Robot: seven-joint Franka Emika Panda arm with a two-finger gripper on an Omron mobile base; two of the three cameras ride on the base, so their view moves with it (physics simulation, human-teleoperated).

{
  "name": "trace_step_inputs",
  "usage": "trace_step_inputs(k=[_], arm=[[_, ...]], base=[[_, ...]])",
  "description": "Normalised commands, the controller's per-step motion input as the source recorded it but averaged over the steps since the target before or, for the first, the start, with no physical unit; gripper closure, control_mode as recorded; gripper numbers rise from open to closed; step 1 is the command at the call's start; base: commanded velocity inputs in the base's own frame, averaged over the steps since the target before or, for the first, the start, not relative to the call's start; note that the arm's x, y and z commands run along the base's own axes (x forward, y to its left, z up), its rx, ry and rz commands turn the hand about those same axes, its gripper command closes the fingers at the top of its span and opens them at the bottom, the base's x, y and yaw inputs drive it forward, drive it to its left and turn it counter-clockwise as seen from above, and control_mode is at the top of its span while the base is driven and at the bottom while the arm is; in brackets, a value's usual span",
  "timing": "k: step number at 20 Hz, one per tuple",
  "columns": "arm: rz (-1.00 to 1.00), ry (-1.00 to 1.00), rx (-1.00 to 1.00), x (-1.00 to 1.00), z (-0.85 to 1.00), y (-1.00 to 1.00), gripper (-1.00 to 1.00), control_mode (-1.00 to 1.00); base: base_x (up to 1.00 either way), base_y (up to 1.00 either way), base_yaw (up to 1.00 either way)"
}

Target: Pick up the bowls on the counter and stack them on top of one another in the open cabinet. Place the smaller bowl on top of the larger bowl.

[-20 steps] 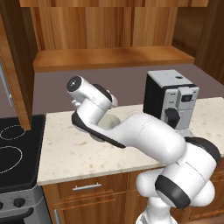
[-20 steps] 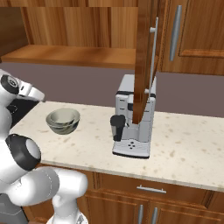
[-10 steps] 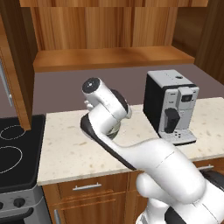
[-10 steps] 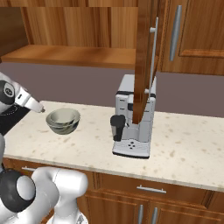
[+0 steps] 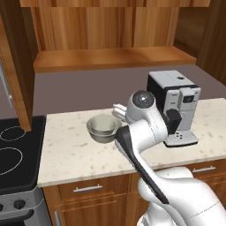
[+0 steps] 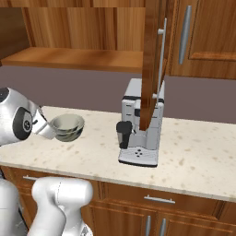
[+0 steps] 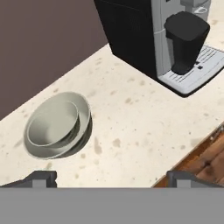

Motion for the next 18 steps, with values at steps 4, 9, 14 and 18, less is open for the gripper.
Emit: trace_step_inputs(k=[4,9,14,18], arm=[[0.00,0.00,0.05,-0.09,-0.02,-0.24,-1.00,-1.00],[-0.01,0.01,0.10,-0.01,0.00,-0.13,-1.00,-1.00],[0.01,0.07,0.30,0.00,0.00,-0.29,-1.00,-1.00],[0.00,0.04,0.29,0.00,0.00,-0.22,-1.00,-1.00]], base=[[0.00,0.00,0.00],[0.00,0.00,0.00],[0.00,0.00,0.00],[0.00,0.00,0.00]])
